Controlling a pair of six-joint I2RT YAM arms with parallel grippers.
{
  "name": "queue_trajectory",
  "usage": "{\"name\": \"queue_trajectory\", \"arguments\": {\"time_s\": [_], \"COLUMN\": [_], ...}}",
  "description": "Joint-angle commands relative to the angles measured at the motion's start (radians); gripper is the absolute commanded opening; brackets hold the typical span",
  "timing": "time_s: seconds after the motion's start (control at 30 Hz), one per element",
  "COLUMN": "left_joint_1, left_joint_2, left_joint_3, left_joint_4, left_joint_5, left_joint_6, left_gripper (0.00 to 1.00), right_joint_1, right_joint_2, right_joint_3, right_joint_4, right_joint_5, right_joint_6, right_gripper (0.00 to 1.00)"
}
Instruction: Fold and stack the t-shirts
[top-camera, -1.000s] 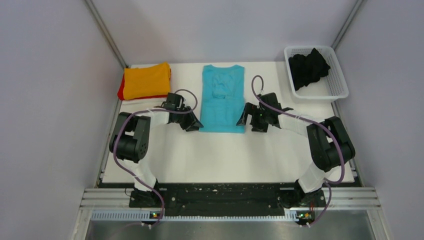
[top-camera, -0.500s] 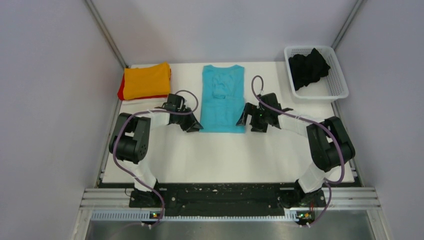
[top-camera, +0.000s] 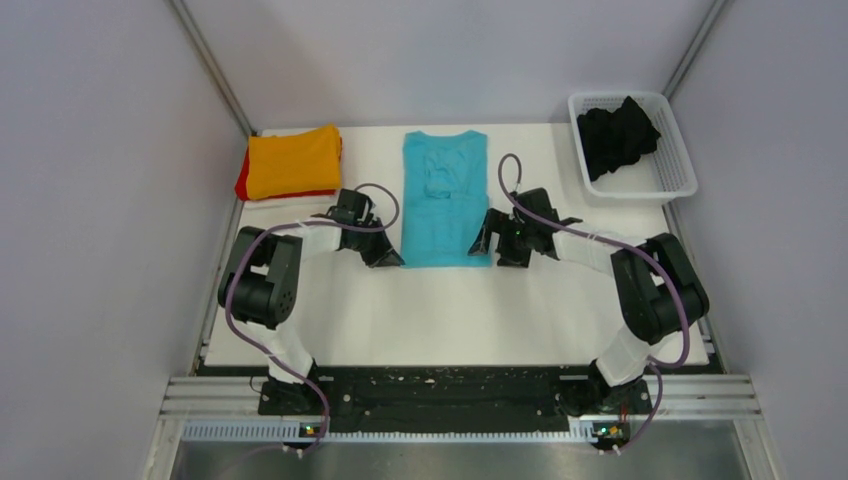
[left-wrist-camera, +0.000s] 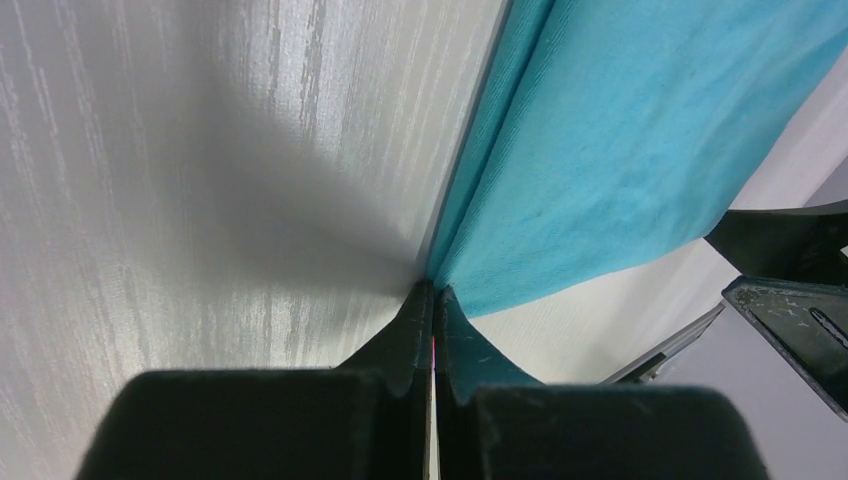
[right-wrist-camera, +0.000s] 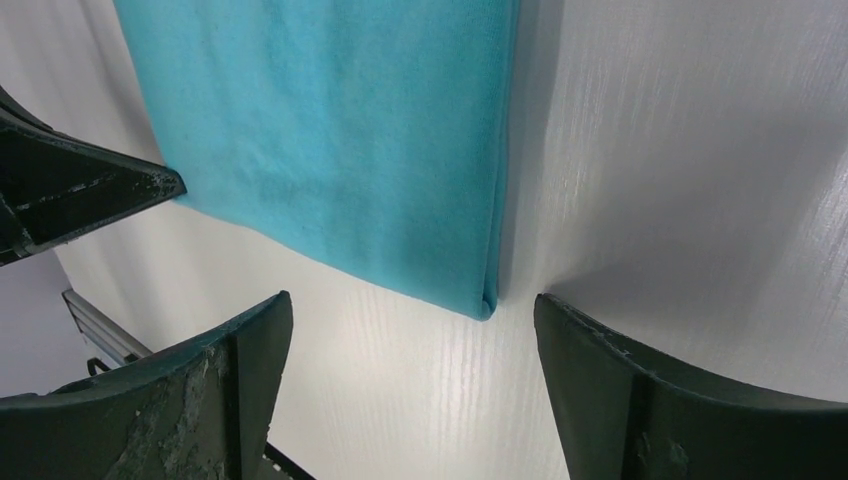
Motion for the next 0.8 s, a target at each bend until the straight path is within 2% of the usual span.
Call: {"name": "queue_trajectory", "arguments": {"time_s": [0.0, 0.13, 0.33, 0.77], "left_joint_1": [-0.013, -0.016, -0.024, -0.026], "left_joint_2": [-0.004, -0.021, -0.017, -0.030], "left_joint_3": [-0.040, -0.048, -0.056, -0.094], "left_joint_4": [-0.084, -0.089, -0.080, -0.049], "left_joint_5": [-0.065, -0.055, -0.047, -0.042], "left_joint_6": [0.029, 0.027, 0.017, -0.013], "left_gripper": [0.00, 0.00, 0.00, 0.00], "right_joint_1": [0.015, 0.024, 0.026, 0.025], "right_joint_2": [0.008, 0.008, 0.027, 0.007], "right_joint_3": [-0.017, -0.044, -0.065, -0.113], "right_joint_4": [0.005, 0.011, 0.062, -0.035], "right_joint_5": [0.004, 0.008, 0.039, 0.038], "right_joint_6": [0.015, 0.034, 0.083, 0.018], "right_gripper": [0.88, 0.81, 0.59, 0.54]}}
